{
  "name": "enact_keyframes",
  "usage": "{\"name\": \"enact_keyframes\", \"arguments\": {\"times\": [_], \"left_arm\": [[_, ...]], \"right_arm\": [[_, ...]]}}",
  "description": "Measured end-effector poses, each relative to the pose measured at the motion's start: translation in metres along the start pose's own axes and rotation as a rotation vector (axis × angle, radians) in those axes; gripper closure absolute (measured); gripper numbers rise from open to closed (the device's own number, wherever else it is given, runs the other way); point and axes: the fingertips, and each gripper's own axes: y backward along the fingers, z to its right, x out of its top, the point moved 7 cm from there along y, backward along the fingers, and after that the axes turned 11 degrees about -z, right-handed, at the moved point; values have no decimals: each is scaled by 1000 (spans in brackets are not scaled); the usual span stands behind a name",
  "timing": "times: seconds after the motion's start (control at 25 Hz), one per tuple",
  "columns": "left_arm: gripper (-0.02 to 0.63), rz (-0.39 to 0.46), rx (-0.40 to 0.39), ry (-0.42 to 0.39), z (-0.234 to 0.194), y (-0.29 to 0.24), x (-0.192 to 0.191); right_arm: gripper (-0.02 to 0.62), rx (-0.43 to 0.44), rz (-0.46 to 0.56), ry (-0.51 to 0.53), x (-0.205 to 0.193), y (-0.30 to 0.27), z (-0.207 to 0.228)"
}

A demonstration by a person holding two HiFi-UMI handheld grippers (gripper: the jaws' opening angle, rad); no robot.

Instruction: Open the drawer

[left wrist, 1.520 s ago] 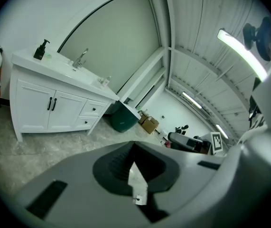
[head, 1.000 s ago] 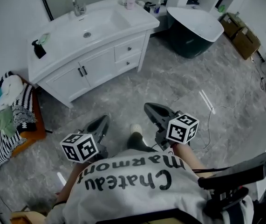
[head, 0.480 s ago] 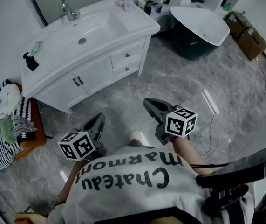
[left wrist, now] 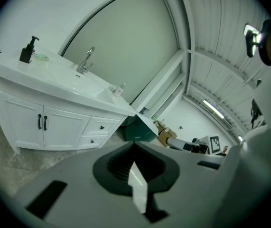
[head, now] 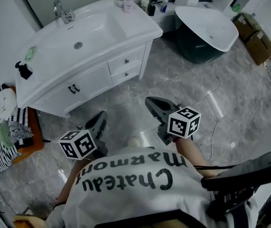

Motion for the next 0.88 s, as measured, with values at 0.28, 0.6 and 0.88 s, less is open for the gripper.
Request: {"name": "enact_keyframes", "arguments": {"times": [0.28, 0.6, 0.88], "left_arm": [[598, 31, 12, -14, -1, -31, 19], [598, 88, 28, -21, -6, -41, 31], [598, 107, -16, -21, -18, -57, 54]], "right_arm": [[584, 8, 1, 39, 17, -9, 30], [584, 17, -35, 112, 24, -28, 34], [584, 19, -43, 76, 30, -58, 41]]}}
